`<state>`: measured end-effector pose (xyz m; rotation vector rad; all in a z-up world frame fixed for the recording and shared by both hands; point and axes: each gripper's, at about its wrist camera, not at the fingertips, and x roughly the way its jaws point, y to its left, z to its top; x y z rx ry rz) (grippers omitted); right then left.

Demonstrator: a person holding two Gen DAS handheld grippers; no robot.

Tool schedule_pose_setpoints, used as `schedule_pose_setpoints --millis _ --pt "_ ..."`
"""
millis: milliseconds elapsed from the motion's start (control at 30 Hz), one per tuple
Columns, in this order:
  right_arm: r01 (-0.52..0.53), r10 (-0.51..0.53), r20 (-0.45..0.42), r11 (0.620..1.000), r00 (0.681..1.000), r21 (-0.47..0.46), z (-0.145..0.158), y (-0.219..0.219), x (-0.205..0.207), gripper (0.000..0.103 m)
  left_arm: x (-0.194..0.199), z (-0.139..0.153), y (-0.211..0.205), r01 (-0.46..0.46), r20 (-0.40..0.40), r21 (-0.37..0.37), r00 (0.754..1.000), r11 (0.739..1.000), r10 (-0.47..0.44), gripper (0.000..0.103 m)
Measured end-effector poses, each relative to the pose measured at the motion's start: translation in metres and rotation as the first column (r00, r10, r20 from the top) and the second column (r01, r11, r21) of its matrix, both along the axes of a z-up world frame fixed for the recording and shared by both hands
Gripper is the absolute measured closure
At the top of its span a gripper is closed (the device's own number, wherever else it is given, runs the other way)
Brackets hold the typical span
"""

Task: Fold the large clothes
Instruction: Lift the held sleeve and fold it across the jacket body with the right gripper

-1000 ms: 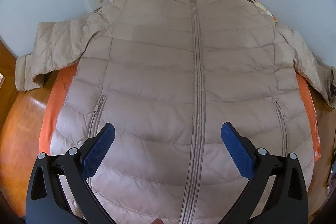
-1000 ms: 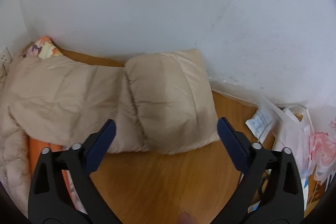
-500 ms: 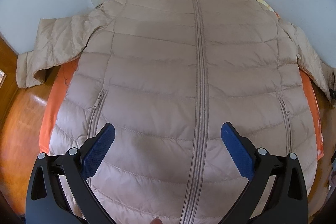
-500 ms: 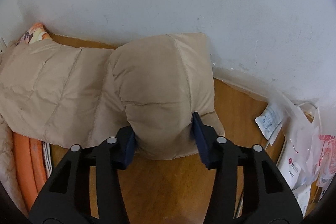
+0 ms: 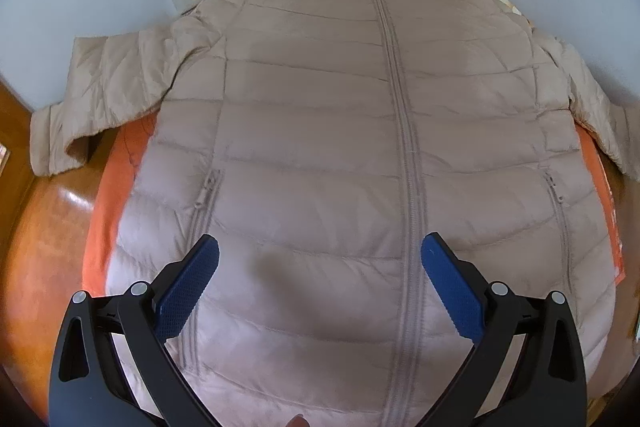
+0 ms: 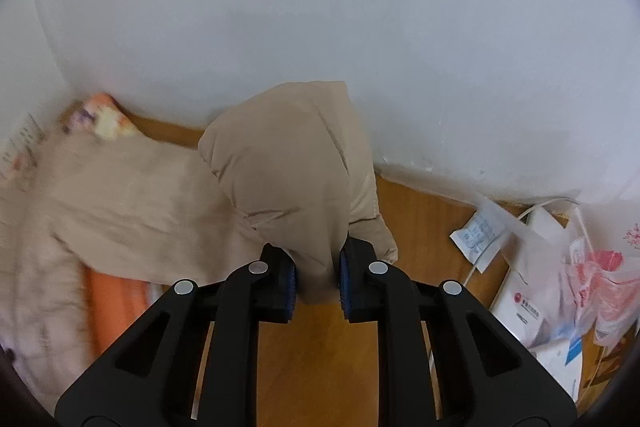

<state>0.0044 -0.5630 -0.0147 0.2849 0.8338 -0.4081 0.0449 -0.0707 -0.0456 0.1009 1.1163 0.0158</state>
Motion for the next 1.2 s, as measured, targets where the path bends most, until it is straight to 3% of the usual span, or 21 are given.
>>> schedule_pose_setpoints --millis 233,533,700,1000,1200 --pt "-0.076 0.068 0.083 0.993 0.994 0.092 0.061 0.042 -0.014 0.086 0.005 0.004 0.02 0.06 -0.005 -0.01 0.998 0.998 -0.06 0.005" --pt "-0.221 0.2 0.158 0.966 0.967 0.134 0.108 0.142 0.024 0.086 0.018 0.009 0.059 0.058 0.007 -0.012 0.998 0.998 -0.058 0.005" --pt "-0.331 0.302 0.186 0.932 0.935 0.149 0.133 0.2 0.045 0.086 0.027 0.009 0.076 0.066 0.004 -0.005 0.998 0.998 -0.066 0.005" --pt "-0.484 0.455 0.186 0.86 0.871 0.161 0.151 0.304 0.092 0.086 0.034 0.008 0.099 0.078 0.007 -0.032 0.997 0.996 -0.078 0.005" --pt "-0.539 0.514 0.162 0.816 0.842 0.21 0.134 0.352 0.123 0.086 0.036 0.008 0.115 0.075 0.014 -0.046 0.997 0.996 -0.075 0.005"
